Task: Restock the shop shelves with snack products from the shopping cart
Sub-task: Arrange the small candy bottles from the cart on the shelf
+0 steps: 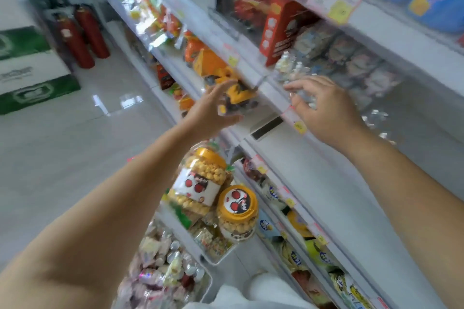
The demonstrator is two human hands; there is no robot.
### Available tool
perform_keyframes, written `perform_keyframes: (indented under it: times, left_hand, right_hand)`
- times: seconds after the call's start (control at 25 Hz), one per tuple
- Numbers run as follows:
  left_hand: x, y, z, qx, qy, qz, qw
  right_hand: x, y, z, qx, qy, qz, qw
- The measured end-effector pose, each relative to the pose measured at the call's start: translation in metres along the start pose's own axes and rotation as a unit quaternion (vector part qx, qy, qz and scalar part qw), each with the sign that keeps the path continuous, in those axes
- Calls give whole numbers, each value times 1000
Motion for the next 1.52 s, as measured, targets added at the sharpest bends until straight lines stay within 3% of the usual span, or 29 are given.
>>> perform_keyframes:
  times: [0.12,0.24,0.36,0.48,0.72,0.96,1.2,1.32,1.4,1.52]
  left_hand:
    - [-93,77,-11,-5,38,-121,992]
    - [-188,177,-21,25,57,-250,966]
    - [-256,272,-15,56,78,-356,930]
    - [-304,346,10,81,112,-427,894]
    - [-362,414,85,76,183,-500,843]
    - [-392,434,133,74,226,-531,813]
    - [-404,448,154,86,264,-544,792]
    - [-401,441,153,81,291,-520,799]
    - [-395,427,155,56,322,-486,810]
    - [-397,425,156,68,358,-479,798]
  right_hand:
    - [-52,20,92,-119,-88,-25,989]
    - [-97,65,214,-293,-141,-20,945]
    - [-117,120,319,-423,-142,12,895]
    - [-113,173,399,-502,-116,73,854]
    - [-67,235,493,-550,-8,160,820]
    - [-30,248,554,-545,60,167,820]
    - [-35,233,532,-482,132,121,858]
    - [-76,234,502,-479,92,64,871]
    - [-111,260,506,-556,-4,87,827]
    - [-150,294,533,-635,-145,211,729]
Point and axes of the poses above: each hand's wrist, its own y-axis away from the middle knuckle, its own z-axis out of the palm, x = y × z, the point moved 9 cm from there along -y, towards the middle knuckle, and after that the axes turned 6 degrees about -y, right-handed, at the moved point
